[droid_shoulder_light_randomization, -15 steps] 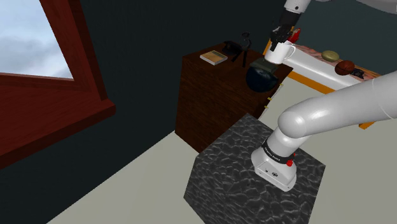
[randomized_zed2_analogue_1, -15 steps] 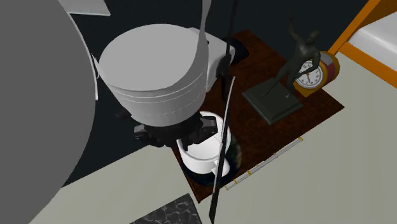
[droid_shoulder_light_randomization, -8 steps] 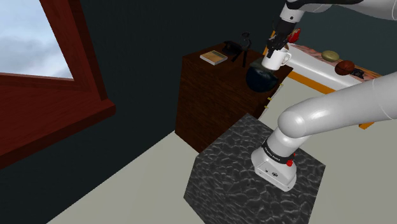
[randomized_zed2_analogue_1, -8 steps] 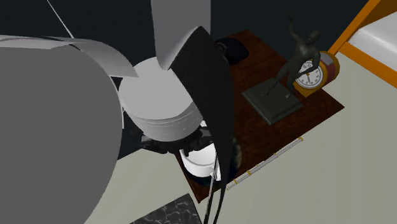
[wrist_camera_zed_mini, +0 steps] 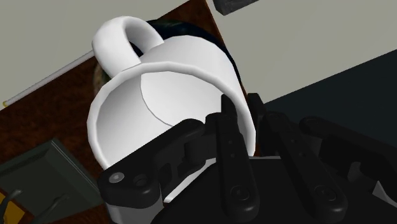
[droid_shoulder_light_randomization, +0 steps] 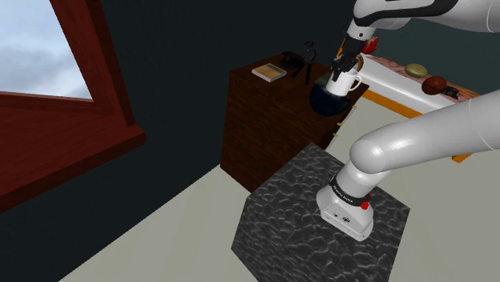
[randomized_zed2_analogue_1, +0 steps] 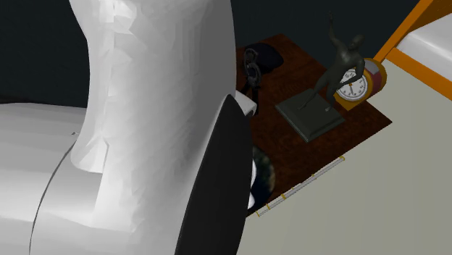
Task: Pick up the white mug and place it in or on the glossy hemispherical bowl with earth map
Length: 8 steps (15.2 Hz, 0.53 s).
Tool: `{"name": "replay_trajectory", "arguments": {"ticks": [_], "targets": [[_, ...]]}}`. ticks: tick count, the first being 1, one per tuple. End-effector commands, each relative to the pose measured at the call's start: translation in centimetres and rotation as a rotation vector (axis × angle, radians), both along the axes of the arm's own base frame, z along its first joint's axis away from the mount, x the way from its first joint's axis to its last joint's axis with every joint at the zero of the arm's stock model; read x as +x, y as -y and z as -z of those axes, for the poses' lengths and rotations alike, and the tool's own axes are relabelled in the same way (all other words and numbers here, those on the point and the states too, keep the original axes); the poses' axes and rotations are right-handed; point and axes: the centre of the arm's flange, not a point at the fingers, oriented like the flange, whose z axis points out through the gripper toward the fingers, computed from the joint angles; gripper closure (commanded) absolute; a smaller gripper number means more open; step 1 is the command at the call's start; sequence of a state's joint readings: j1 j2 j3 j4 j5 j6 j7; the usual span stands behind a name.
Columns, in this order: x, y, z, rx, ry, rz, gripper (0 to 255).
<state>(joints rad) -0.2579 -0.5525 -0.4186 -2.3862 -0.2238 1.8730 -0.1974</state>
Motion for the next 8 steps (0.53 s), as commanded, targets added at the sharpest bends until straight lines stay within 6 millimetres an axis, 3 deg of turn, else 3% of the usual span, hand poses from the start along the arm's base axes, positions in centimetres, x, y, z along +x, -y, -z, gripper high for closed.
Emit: {"name": "replay_trajectory", "arguments": {"ticks": [1, 6, 7, 8], "targets": [[0.05, 0.01, 0.15, -0.001, 0.001, 0.0, 255], [0.06, 0.01, 0.15, -0.001, 0.001, 0.0, 255], [0.06, 0.01, 0.15, -0.001, 0.001, 0.0, 0], [0.05, 0.01, 0.15, -0.001, 0.001, 0.0, 0]]}}
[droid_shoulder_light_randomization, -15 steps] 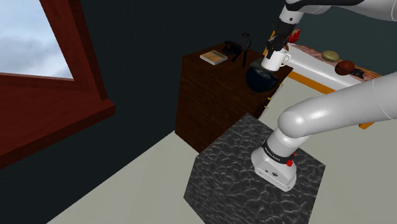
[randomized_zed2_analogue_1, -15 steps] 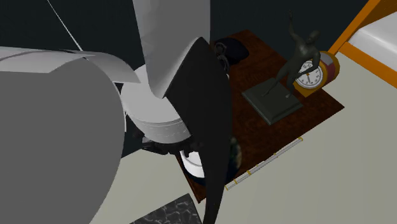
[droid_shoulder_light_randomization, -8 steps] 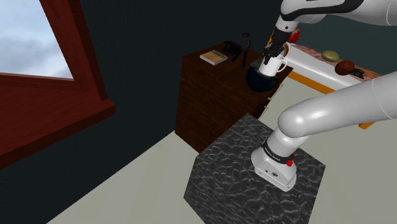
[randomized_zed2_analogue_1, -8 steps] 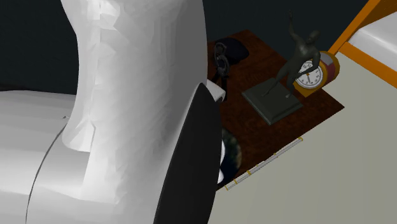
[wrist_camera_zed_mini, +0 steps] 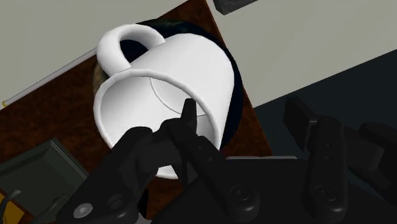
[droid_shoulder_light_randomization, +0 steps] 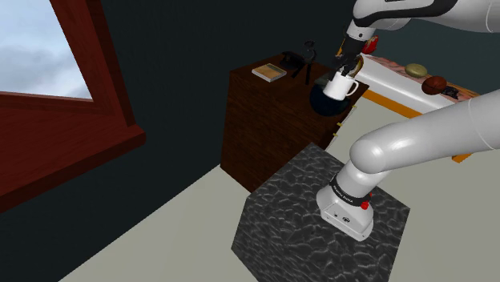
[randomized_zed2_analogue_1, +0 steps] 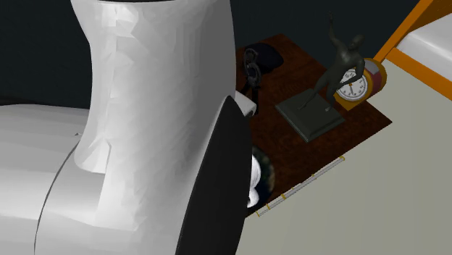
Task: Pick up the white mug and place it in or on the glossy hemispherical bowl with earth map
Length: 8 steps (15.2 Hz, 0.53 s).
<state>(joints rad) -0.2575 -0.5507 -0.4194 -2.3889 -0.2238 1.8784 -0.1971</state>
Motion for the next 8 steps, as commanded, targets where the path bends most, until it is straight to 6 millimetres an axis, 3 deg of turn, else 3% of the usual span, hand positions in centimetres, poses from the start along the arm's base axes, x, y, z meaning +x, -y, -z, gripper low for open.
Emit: {"name": "replay_trajectory", "arguments": {"ticks": [1, 4, 8], "targets": [[0.0, 0.0, 0.0, 0.0, 0.0, 0.0, 0], [0.0, 0.0, 0.0, 0.0, 0.0, 0.0, 0], [0.0, 0.0, -5.0, 0.0, 0.0, 0.0, 0]]}}
